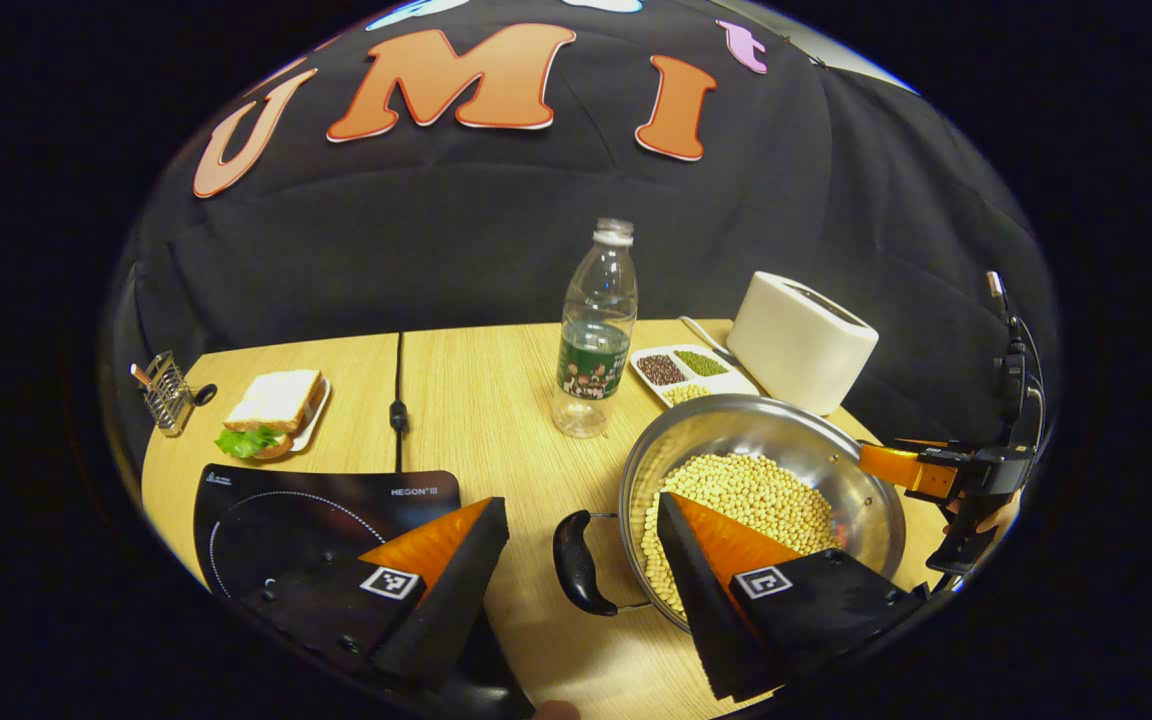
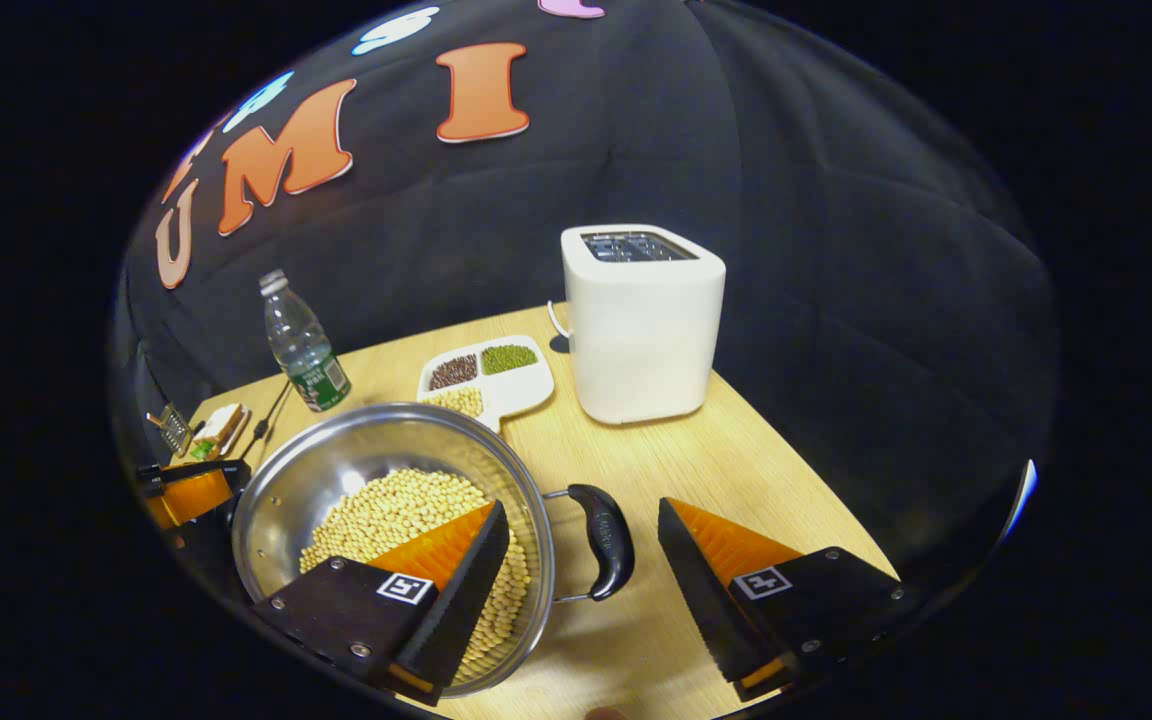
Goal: First push the handle of the pot to place it horizontally, then grasp the pot with both hands and set it on the induction cooktop.
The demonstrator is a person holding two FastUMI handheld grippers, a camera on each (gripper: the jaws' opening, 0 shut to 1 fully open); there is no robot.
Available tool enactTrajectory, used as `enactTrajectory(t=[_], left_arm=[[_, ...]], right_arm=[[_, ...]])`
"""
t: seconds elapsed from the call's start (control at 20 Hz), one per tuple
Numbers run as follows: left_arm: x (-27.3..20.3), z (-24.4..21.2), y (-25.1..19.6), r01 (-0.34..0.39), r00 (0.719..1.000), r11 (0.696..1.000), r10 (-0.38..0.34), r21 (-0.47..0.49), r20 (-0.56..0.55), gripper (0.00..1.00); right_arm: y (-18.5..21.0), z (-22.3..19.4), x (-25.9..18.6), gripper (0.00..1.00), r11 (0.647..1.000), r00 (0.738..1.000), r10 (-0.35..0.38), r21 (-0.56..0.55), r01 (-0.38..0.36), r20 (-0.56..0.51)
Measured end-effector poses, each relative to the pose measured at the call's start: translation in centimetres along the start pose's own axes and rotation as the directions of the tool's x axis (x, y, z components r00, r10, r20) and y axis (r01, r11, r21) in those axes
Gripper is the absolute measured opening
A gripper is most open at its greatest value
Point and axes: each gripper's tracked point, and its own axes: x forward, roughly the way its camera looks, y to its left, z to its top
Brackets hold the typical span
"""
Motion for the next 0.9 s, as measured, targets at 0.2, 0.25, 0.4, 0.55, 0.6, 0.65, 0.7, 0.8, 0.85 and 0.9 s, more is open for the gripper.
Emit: enactTrajectory(t=[0.2, 0.25, 0.4, 0.55, 0.6, 0.65, 0.7, 0.8, 0.85, 0.9], left_arm=[[2.4, -0.9, -0.3, -0.003, 1.0, 1.0, 0.004, 0.009, -0.02, 0.99], [2.9, -0.9, -0.4, 0.0, 1.0, 1.0, 0.0, 0.006, -0.021, 0.99], [3.8, -2.1, -1.3, 0.029, 0.998, 0.999, -0.03, -0.032, -0.049, 0.99], [4.6, -3.3, -1.2, 0.023, 0.996, 0.998, -0.027, -0.052, -0.082, 0.76], [4.7, -3.1, -1.2, 0.028, 0.997, 0.998, -0.032, -0.055, -0.074, 0.76], [4.8, -3.0, -1.3, 0.032, 0.997, 0.998, -0.036, -0.055, -0.071, 0.72], [4.9, -3.1, -1.3, 0.034, 0.997, 0.998, -0.038, -0.056, -0.063, 0.7], [5.0, -2.6, -1.1, 0.026, 0.998, 0.998, -0.029, -0.064, -0.053, 0.67], [5.0, -2.6, -1.0, 0.016, 0.998, 0.998, -0.02, -0.068, -0.052, 0.68], [5.0, -2.7, -1.0, 0.005, 0.998, 0.998, -0.009, -0.069, -0.056, 0.66]], right_arm=[[0.0, -0.8, 1.2, 0.95, 0.999, 0.999, 0.017, 0.045, -0.015, -0.05], [0.0, -0.8, 1.5, 0.95, 0.998, 0.998, 0.027, 0.059, -0.023, -0.052], [0.8, -1.5, 1.9, 0.94, 0.996, 0.996, 0.057, 0.068, -0.052, -0.073], [1.4, -2.1, 2.6, 0.89, 0.997, 0.994, 0.062, 0.048, -0.058, -0.091], [1.5, -2.2, 2.7, 0.86, 0.997, 0.993, 0.063, 0.048, -0.059, -0.097], [1.3, -2.5, 2.8, 0.78, 0.998, 0.993, 0.053, 0.044, -0.049, -0.104], [1.3, -2.4, 2.8, 0.73, 0.997, 0.993, 0.056, 0.051, -0.051, -0.103], [1.3, -2.4, 2.6, 0.66, 0.996, 0.993, 0.061, 0.065, -0.055, -0.102], [1.2, -2.4, 2.4, 0.63, 0.995, 0.993, 0.062, 0.088, -0.053, -0.098], [1.3, -2.4, 2.3, 0.61, 0.991, 0.993, 0.062, 0.127, -0.049, -0.096]])
